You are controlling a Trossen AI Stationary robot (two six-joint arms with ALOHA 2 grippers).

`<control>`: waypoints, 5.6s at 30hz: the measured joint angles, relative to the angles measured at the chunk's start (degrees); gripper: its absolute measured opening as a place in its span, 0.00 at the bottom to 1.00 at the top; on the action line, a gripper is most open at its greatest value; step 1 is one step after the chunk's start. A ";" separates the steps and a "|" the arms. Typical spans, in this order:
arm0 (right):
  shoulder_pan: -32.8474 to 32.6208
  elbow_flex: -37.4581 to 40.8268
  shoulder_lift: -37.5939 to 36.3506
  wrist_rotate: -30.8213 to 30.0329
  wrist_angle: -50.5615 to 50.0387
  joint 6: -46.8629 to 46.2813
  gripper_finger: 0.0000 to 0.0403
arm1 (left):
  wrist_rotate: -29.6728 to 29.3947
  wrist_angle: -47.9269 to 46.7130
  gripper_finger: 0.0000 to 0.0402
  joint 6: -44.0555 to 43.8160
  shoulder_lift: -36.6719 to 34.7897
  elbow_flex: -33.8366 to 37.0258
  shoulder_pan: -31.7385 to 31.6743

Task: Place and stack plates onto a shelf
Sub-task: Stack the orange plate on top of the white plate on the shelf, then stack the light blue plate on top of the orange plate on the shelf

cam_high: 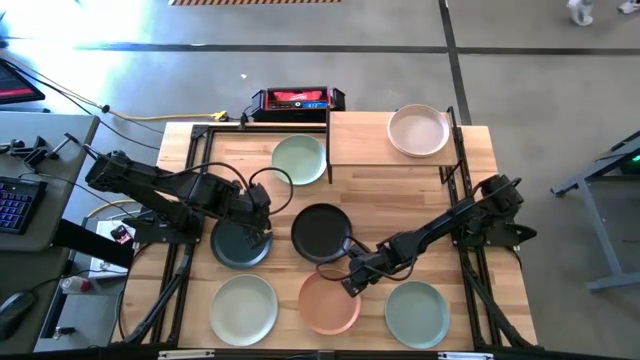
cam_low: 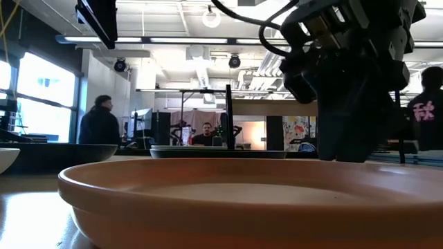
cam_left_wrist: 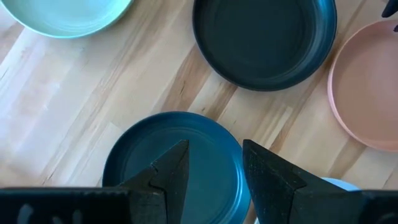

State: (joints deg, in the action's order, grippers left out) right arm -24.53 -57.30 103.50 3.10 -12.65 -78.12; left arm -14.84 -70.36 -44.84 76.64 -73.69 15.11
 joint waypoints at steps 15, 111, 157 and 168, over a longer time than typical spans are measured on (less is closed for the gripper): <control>0.00 -5.33 3.46 -1.42 -9.90 0.55 0.18 | 0.03 0.08 0.34 0.00 0.00 -0.02 0.00; 84.10 -5.75 -48.99 -3.49 -50.47 14.13 0.00 | 0.10 0.12 0.34 4.14 0.00 -0.04 -0.09; 86.82 -5.75 -46.37 -1.58 -51.64 16.66 0.23 | -0.75 0.13 0.34 3.98 0.00 -0.04 -0.09; 86.77 -5.75 -48.80 0.78 -51.98 18.90 0.23 | -0.80 0.14 0.34 3.96 0.00 -0.04 -0.09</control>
State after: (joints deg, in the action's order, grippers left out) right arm 62.24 -63.05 54.70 3.88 -64.62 -59.22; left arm -15.64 -70.22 -40.88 76.64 -73.73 15.03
